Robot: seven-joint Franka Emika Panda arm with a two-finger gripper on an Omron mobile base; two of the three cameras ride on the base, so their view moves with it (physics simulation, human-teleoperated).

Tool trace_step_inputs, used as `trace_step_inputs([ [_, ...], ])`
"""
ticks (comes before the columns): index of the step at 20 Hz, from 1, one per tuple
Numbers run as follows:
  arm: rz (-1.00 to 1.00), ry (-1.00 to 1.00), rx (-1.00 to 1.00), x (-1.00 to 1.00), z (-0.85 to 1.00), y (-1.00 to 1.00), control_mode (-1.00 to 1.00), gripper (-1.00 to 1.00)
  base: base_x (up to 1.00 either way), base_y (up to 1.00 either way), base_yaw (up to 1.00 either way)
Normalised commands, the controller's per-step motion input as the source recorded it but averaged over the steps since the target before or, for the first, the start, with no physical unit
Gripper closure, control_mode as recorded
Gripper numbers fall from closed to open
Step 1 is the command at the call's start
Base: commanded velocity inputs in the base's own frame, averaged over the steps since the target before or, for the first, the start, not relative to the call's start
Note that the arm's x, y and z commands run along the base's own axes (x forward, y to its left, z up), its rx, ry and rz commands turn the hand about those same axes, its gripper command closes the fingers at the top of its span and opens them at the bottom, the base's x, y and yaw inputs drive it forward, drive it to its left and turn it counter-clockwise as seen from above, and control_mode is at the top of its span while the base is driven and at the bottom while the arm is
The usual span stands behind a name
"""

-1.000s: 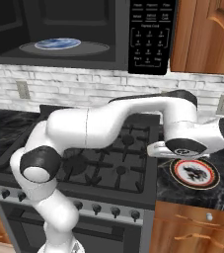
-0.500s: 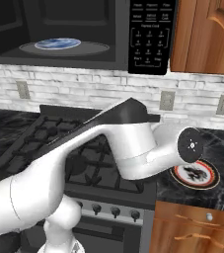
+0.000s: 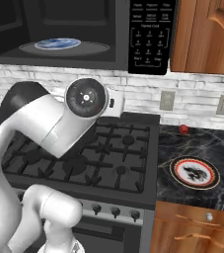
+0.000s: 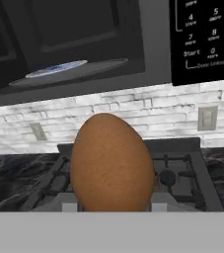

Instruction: Pick the egg from the counter and place it in the microwave.

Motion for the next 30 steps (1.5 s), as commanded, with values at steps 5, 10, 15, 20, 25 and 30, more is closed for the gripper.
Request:
trace_step_inputs([
  [5,-0.02,-0.01,0.00,0.00,0.99,1.00,-1.00,1.00,0.00,0.00,0.00],
  [10,-0.03,-0.01,0.00,0.26,0.62,1.00,-1.00,1.00,0.00,0.00,0.00],
  [15,-0.01,0.00,0.00,0.99,0.04,0.86,-1.00,1.00,0.00,0.00,0.00],
  [20,0.00,0.00,0.00,1.00,-0.05,0.69,-1.00,1.00,0.00,0.00,0.00],
  [25,0.00,0.00,0.00,1.00,0.09,0.20,-1.00,1.00,0.00,0.00,0.00],
  [30,0.00,0.00,0.00,0.99,0.22,0.17,-1.00,1.00,0.00,0.00,0.00],
])
